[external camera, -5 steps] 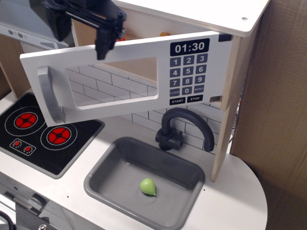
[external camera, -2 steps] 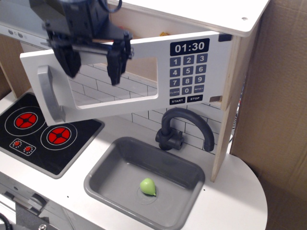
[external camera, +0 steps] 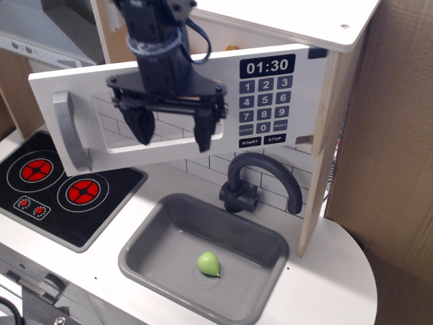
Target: Close microwave
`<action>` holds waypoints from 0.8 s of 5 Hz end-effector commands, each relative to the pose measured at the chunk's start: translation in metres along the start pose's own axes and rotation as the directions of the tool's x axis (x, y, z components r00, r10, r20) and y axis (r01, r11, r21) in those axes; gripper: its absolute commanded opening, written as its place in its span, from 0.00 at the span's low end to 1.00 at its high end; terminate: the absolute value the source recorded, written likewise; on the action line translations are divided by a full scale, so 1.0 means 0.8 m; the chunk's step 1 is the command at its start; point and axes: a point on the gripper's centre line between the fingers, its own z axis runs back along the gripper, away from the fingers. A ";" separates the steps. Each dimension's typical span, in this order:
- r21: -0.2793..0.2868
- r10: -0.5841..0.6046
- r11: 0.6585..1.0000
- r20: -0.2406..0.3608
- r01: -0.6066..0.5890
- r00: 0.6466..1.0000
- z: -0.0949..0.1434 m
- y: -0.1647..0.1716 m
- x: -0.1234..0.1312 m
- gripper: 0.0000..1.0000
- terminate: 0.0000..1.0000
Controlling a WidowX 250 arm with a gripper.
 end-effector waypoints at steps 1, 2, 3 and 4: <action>0.161 -0.049 0.987 0.191 0.018 0.980 0.036 0.012 0.020 1.00 0.00; 0.211 -0.067 0.977 0.312 0.000 0.948 0.038 0.022 0.048 1.00 0.00; 0.181 -0.092 0.983 0.349 0.029 0.932 0.029 0.026 0.084 1.00 0.00; 0.168 -0.116 0.984 0.373 0.056 0.921 0.020 0.026 0.104 1.00 0.00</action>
